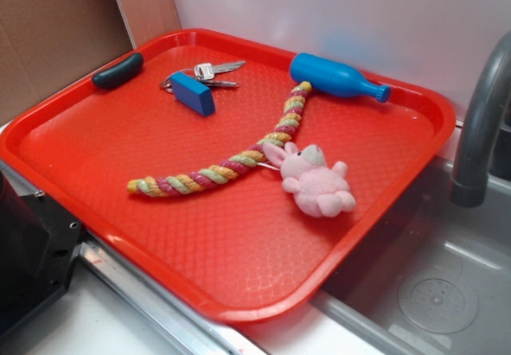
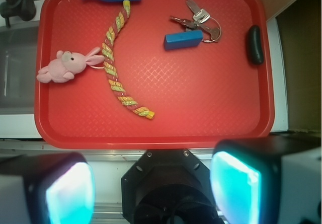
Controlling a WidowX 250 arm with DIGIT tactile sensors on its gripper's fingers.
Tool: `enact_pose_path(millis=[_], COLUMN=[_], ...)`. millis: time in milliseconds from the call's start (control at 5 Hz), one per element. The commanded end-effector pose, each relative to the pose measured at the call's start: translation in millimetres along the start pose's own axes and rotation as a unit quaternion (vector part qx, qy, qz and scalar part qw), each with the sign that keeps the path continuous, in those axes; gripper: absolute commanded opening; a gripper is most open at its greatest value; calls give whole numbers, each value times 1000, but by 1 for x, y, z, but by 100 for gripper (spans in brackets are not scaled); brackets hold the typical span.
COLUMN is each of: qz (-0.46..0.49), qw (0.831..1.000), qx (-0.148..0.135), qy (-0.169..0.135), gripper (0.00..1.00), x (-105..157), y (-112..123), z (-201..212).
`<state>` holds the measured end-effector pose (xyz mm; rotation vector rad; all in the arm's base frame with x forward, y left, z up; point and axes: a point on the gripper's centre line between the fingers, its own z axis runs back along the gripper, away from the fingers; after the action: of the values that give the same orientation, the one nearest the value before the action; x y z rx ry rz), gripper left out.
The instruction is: Grab the pink bunny.
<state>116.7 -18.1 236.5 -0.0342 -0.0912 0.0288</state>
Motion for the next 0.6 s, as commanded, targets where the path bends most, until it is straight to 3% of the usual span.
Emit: enact_pose_path(millis=[0,200,400], qz=[0,119,239], qw=[1000,992,968], qx=[0,-9,-25], qy=[0,47,64], gripper=[100,100,100], x=[0,3,13], y=[0,-10,-22], z=[0,-9,-20])
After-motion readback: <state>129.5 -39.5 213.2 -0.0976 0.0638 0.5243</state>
